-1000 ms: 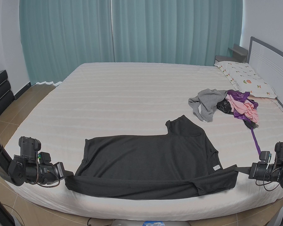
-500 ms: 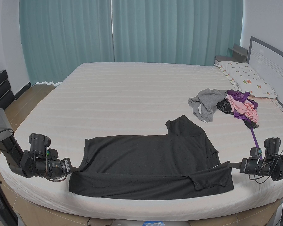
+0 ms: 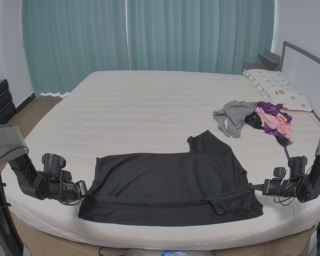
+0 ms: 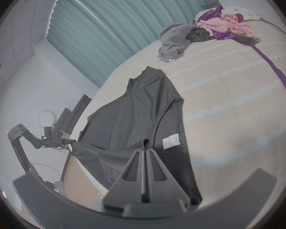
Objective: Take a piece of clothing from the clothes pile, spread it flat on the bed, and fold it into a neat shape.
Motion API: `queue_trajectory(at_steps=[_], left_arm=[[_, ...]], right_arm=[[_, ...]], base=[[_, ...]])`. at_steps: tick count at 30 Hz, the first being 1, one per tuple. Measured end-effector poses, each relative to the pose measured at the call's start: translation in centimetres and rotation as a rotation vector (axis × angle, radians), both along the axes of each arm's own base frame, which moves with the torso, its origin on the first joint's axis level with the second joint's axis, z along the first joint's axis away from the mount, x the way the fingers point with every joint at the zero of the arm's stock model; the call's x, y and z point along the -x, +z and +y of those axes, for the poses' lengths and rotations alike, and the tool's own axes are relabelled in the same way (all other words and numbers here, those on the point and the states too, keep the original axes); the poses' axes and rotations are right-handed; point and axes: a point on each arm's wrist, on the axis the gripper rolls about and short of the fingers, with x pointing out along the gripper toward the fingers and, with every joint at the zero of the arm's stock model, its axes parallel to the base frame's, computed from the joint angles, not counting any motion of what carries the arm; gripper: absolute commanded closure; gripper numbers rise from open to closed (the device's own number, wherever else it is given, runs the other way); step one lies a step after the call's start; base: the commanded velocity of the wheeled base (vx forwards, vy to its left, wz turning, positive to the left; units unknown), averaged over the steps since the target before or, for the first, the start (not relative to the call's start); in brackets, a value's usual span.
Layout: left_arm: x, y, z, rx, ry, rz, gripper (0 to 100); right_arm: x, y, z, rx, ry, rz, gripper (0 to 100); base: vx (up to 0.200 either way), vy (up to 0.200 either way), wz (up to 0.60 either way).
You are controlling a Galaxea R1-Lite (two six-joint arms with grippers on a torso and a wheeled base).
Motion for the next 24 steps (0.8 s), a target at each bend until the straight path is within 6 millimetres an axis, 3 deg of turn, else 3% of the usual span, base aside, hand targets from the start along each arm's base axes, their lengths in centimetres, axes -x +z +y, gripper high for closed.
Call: queue_trajectory(at_steps=[17,18,24], left_arm=[[-0.7,-0.7,-0.2,0.001,-0.007,0.010,100],[-0.7,-0.7,-0.2,0.002,-0.006,0.011,0],[-0.6,-0.7,-0.4,0.013,0.006,0.017,0]], right_arm=[[-1.2,-1.3,-0.2,-0.009,-0.008,0.022,100],[-1.1,-1.4,-0.2,-0.009,-0.007,0.026,0],[-0.9,-2.0,-0.1,-0.013,-0.004,0.044,0]], base=[[0.000,0.000,0.00],[0.000,0.000,0.00],[0.000,0.000,0.00]])
